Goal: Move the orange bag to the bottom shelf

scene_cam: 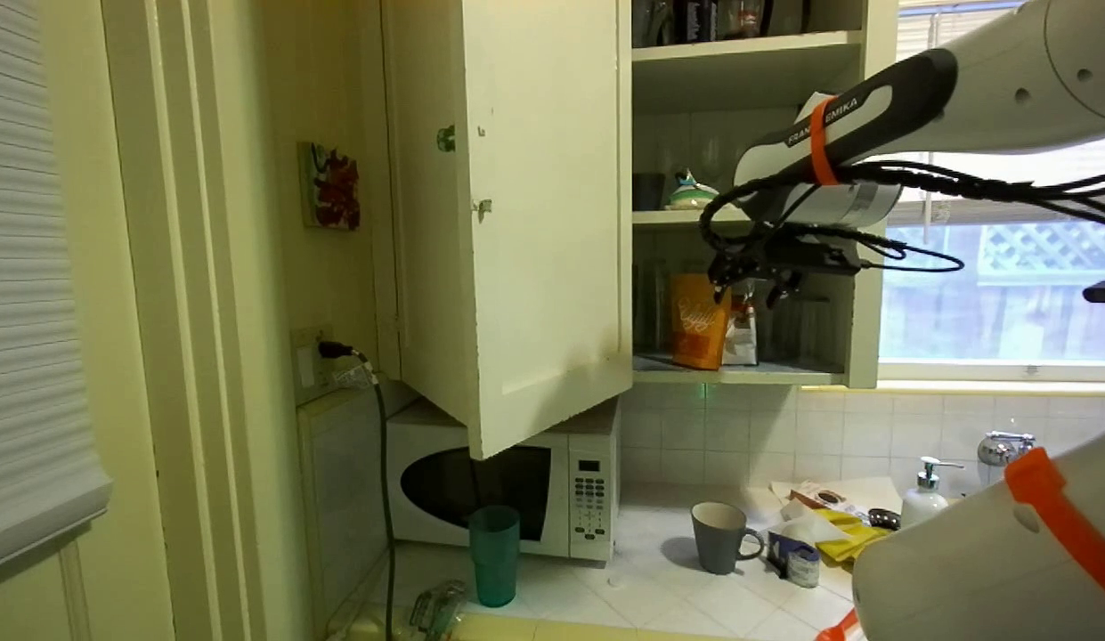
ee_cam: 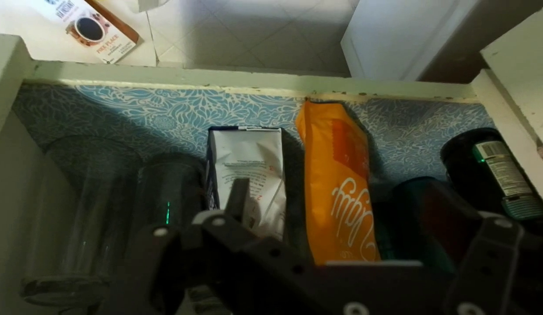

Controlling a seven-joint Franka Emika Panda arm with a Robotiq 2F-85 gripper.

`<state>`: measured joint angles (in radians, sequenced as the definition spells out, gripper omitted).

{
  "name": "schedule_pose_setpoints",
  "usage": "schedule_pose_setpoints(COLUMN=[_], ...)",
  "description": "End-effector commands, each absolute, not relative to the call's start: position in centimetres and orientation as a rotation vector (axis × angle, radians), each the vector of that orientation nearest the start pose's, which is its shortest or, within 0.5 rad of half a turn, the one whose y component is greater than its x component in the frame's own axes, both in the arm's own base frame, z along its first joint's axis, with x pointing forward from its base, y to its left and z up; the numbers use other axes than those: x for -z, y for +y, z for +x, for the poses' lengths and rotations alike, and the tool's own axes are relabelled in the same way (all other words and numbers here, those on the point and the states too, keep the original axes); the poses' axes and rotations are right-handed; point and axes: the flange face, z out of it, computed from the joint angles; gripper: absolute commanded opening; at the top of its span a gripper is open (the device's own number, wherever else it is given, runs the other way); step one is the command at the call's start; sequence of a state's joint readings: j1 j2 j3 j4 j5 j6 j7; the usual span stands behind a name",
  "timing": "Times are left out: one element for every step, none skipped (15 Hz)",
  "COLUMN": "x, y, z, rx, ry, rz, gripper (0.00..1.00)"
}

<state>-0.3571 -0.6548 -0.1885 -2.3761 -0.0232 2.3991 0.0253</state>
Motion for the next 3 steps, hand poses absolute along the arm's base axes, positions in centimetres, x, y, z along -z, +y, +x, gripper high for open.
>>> schedule_pose_setpoints(x=[-62.5,-62.49,-62.49], y=[-22.54,-22.53,-22.52], z=[33.61,33.61,33.62], rx=[1.05,1.048,1.048], ry=[0.842,0.843,0.844], rz=[-2.916,-2.917,-2.917], gripper=[1.0,1.0,1.0])
